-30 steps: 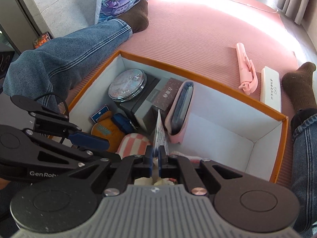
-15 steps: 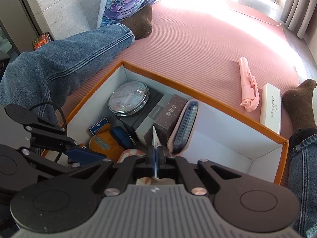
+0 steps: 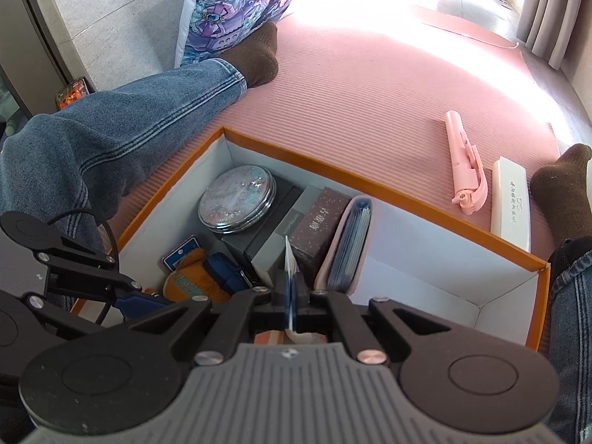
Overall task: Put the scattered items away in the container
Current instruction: 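Open both tools and release the bunny and lotion tube inside the box, then withdraw both tools from the box toward the selfie stick and glasses case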
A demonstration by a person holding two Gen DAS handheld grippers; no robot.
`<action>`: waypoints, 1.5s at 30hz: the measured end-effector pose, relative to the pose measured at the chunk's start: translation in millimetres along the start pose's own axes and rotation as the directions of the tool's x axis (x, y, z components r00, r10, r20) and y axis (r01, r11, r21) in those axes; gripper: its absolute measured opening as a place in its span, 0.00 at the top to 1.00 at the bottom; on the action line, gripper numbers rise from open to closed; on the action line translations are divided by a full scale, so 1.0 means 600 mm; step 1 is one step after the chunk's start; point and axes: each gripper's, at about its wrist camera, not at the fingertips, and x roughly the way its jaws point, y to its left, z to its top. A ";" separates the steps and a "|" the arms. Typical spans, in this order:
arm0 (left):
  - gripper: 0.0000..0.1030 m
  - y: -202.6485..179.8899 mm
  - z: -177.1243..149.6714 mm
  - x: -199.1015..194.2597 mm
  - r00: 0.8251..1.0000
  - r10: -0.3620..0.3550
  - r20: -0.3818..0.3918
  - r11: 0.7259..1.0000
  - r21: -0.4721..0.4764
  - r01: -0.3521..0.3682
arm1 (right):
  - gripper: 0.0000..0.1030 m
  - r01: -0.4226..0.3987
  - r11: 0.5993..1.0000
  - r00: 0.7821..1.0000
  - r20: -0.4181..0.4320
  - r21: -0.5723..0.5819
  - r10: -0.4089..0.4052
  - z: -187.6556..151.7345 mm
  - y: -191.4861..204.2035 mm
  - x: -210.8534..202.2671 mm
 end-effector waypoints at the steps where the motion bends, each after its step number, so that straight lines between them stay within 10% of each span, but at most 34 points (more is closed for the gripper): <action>1: 0.72 0.000 0.000 0.000 1.000 0.001 0.000 1.000 0.000 -0.001 | 0.99 0.001 1.000 1.000 0.000 -0.003 -0.001 -0.001 0.001 0.000; 25: 0.71 -0.036 0.012 -0.045 0.984 0.131 0.120 0.989 0.053 -0.139 | 0.51 0.010 0.987 0.997 0.067 0.161 -0.022 -0.025 -0.043 -0.070; 45: 0.65 -0.088 0.105 -0.074 0.985 0.132 0.108 0.967 0.203 -0.152 | 0.49 0.149 0.931 0.985 0.029 0.333 -0.168 -0.038 -0.179 -0.113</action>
